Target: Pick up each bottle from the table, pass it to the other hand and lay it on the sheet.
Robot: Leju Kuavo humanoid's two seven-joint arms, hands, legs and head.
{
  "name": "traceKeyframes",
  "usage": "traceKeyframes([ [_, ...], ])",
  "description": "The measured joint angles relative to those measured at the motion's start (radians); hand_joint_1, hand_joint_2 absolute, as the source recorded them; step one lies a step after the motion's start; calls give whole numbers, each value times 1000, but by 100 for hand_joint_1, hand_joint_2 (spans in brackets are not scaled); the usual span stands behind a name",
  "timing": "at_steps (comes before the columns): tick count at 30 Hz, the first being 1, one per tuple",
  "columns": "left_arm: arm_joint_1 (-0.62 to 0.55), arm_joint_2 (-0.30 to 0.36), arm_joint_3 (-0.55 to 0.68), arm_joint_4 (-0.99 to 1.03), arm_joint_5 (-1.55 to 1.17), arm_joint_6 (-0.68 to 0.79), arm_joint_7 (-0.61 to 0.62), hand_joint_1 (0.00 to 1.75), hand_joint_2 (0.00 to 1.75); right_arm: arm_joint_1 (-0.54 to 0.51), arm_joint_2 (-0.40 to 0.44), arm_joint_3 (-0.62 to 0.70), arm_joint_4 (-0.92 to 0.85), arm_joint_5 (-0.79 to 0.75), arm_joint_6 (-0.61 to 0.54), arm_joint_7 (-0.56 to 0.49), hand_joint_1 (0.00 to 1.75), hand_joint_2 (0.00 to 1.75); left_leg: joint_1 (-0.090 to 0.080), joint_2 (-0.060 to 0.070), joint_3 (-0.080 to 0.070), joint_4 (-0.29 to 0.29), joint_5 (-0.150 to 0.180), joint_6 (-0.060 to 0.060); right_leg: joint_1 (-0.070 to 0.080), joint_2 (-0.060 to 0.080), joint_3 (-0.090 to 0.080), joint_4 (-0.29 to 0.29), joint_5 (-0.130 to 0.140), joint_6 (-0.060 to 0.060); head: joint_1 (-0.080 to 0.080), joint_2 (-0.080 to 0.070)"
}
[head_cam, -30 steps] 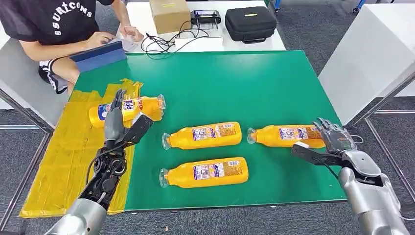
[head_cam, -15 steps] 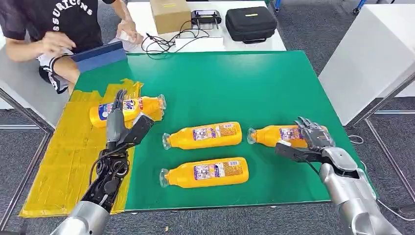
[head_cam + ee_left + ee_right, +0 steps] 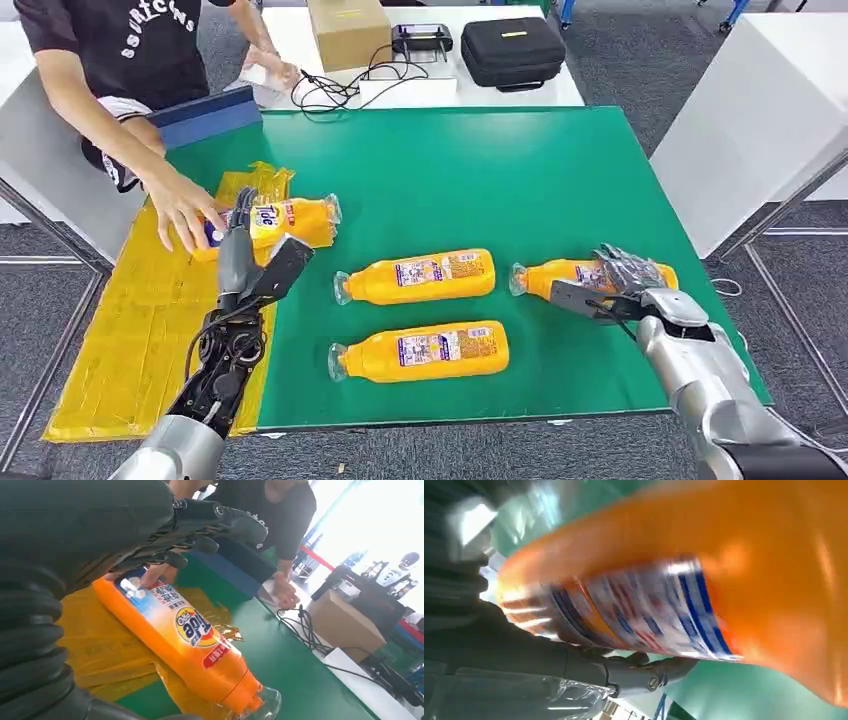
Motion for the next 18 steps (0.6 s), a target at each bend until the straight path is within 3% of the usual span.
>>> traceKeyframes([
  [8, 0, -4, -2, 5, 4, 5, 11, 0, 175, -39, -19, 19, 58, 16, 139, 40, 175, 175, 0, -2, 5, 0, 0, 1, 0, -1, 4, -1, 0, 1, 0, 0],
  [12, 0, -5, -2, 15, 19, 6, 10, 0, 175, -44, -31, 27, 75, 14, 152, 42, 175, 175, 0, -3, 6, 0, 0, 1, 0, -3, 6, -2, 0, 1, 0, 0],
  [15, 1, -6, -3, 18, 27, -5, 8, 0, 175, -36, -37, 34, 76, 11, 113, 46, 175, 175, 0, -4, 6, 0, 0, 1, 0, -3, 7, -2, 0, 1, 0, 0],
  [18, 8, -6, -2, 15, 33, -15, 11, 0, 175, -19, -35, 34, 72, -2, -24, 78, 175, 175, 0, -4, 6, 0, 0, 1, 0, -3, 9, -2, 0, 1, 0, 0],
])
